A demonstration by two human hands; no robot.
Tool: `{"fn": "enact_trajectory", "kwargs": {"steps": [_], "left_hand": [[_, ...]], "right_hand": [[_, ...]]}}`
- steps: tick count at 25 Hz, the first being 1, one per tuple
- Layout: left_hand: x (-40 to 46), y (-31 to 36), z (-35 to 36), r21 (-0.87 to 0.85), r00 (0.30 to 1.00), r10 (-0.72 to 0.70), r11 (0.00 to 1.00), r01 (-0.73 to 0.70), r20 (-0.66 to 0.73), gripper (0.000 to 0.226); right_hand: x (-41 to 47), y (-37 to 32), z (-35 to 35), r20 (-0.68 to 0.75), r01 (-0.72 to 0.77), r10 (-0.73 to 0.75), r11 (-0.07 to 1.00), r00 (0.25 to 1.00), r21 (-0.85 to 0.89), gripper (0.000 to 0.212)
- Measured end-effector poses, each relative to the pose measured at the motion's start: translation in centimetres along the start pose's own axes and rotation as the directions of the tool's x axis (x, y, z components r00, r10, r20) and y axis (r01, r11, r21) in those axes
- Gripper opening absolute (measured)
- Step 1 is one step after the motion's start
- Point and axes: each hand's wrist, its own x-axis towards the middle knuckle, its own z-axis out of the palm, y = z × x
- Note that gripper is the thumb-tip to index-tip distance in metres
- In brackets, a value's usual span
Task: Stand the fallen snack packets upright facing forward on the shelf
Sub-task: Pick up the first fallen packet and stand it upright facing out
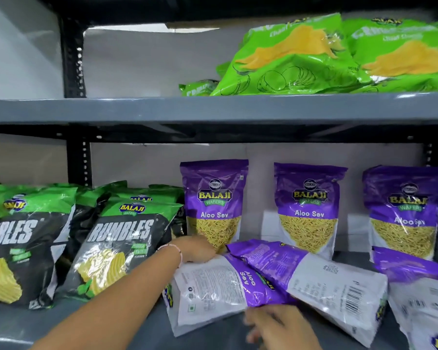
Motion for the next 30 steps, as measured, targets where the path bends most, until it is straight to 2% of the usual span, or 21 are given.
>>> {"fn": "enact_trajectory", "kwargs": {"steps": [2,3,5,8,10,13,17,19,21,24,26,27,28,30], "left_hand": [[0.5,0.6,-1.1,-0.039,0.994,-0.062,0.997,0.066,0.090,0.027],[0.4,0.7,-1.5,-0.032,0.993,-0.039,0.999,0.043,0.111,0.022],[0.0,0.8,-2.2,-0.074,0.975,-0.030,0.996,0.047,0.220,0.020],[-1.6,0.2,-3.1,-0.279,0.920,-0.063,0.943,0.181,0.386,0.019],[-2.6,-0.2,-4.0,-0.334,0.933,-0.016,0.931,0.144,0.359,0.011],[-5.7,0.1,-6.0,-0.426,0.971,0.050,0.903,0.055,0.233,0.009],[-12.2,1.8,-8.6,-0.600,0.945,0.185,0.800,0.015,0.269,0.011],[-15.1,2.4,-9.7,-0.593,0.960,0.212,0.802,-0.065,0.182,0.018],[-17.7,2.8,-11.1,-0.575,0.978,0.209,0.803,-0.157,0.025,0.033],[-18.8,2.4,-11.5,-0.612,0.971,0.203,0.753,-0.239,-0.130,0.031],[-17.7,2.1,-10.0,-0.575,0.961,0.145,0.777,-0.258,-0.235,0.031],[-16.8,1.9,-8.7,-0.524,0.942,0.116,0.806,-0.275,-0.316,0.033],[-15.7,1.8,-7.3,-0.470,0.910,0.092,0.832,-0.293,-0.405,0.047],[-13.7,1.4,-4.0,-0.411,0.820,0.051,0.847,-0.338,-0.571,0.066]], "right_hand": [[0.5,-0.6,0.3,0.267,-0.181,0.093,0.928,0.959,0.326,0.012],[0.8,-0.7,0.6,0.308,-0.271,0.138,0.853,0.941,0.446,0.016],[1.4,-0.6,1.1,0.286,-0.314,0.171,0.745,0.943,0.589,0.027],[0.6,-0.9,0.7,0.287,-0.255,0.088,0.745,0.954,0.617,0.024],[-0.1,-1.4,-0.3,0.216,-0.181,0.067,0.804,0.974,0.567,0.020],[-1.9,-2.9,-2.2,0.100,-0.027,-0.025,0.877,0.995,0.480,0.014],[-5.1,-4.9,-4.6,0.067,0.128,-0.172,0.896,0.983,0.425,0.021],[-6.3,-5.9,-5.5,0.080,0.221,-0.269,0.900,0.960,0.376,0.030],[-7.2,-7.3,-6.1,0.072,0.342,-0.386,0.876,0.920,0.339,0.025],[-7.0,-9.2,-6.5,0.012,0.510,-0.533,0.815,0.846,0.275,0.018],[-5.0,-9.3,-6.1,-0.078,0.558,-0.555,0.802,0.828,0.214,0.030],[-3.7,-8.8,-5.6,-0.113,0.562,-0.551,0.803,0.827,0.199,0.036],[-2.2,-8.2,-5.0,-0.136,0.565,-0.549,0.801,0.825,0.199,0.041],[0.9,-6.4,-3.8,-0.169,0.580,-0.555,0.786,0.815,0.215,0.047]]}}
